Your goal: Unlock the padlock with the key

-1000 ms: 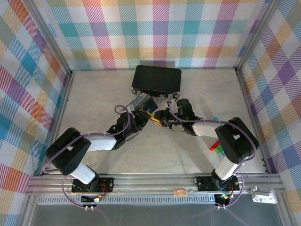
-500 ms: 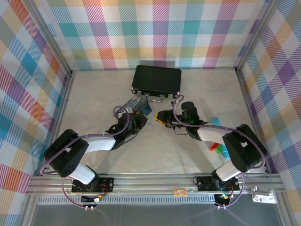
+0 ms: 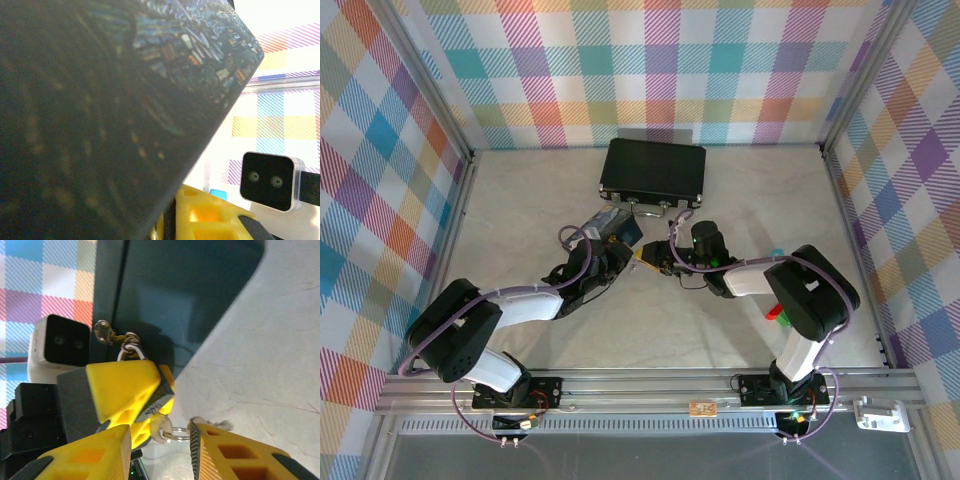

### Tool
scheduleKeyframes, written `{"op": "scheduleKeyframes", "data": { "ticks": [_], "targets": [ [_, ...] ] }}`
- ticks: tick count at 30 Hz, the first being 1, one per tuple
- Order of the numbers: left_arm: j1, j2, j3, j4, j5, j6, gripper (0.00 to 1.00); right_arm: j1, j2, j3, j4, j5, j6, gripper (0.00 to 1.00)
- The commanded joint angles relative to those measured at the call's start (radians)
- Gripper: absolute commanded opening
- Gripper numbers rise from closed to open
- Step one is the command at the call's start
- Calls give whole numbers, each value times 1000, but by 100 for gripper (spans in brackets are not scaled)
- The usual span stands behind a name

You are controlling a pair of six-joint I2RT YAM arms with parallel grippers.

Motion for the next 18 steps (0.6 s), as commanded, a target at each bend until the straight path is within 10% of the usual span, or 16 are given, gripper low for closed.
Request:
{"op": "scheduleKeyframes", "data": {
  "ticks": [1, 18],
  "targets": [
    [-6, -25, 11, 62, 13, -19, 0, 16, 34, 18, 123, -47, 3, 34],
    [-6, -43, -1, 68, 1, -20, 0, 29, 90, -18, 252, -64, 108, 30]
  ]
}}
